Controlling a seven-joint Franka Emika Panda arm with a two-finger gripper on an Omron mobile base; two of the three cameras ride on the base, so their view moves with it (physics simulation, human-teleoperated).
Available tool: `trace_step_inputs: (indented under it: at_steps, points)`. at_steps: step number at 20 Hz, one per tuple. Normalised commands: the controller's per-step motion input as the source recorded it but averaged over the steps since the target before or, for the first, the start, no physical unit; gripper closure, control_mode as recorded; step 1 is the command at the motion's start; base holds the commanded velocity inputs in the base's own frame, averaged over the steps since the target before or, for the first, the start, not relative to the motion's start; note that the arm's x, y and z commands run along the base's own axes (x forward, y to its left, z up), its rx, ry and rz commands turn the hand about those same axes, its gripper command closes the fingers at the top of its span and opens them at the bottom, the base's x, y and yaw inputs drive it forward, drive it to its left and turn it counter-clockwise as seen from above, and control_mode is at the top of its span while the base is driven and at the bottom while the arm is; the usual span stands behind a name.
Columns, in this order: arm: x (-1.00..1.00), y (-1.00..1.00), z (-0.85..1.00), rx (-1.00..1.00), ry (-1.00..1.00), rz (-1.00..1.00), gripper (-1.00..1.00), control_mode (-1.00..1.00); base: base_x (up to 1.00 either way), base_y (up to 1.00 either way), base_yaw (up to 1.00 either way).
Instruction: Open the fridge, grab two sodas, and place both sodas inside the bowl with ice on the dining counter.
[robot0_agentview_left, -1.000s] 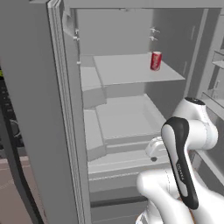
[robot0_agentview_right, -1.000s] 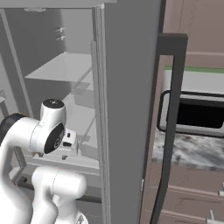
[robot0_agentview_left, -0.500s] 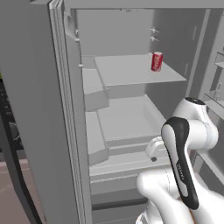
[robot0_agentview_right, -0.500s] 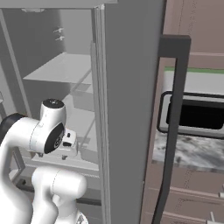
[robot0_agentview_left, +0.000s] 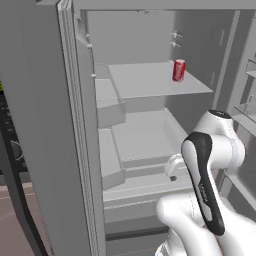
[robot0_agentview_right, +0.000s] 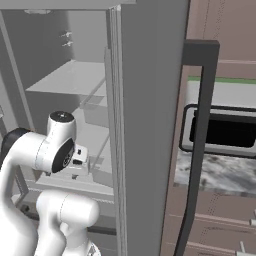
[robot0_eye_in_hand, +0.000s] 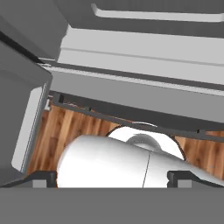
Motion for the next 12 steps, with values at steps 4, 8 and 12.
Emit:
trace_step_inputs:
  at_steps: [4, 8, 12]
  points:
    - [0.51, 0.03, 0.40, 0.00, -0.07, -0.08, -1.00, -1.00, 0.00, 0.00, 0.00]
    - [0.35, 0.03, 0.65, 0.00, -0.12, -0.10, -1.00, -1.00, 0.00, 0.00, 0.00]
    - [0.12, -0.06, 0.64, 0.00, -0.15, -0.08, -1.00, -1.00, 0.00, 0.00, 0.00]
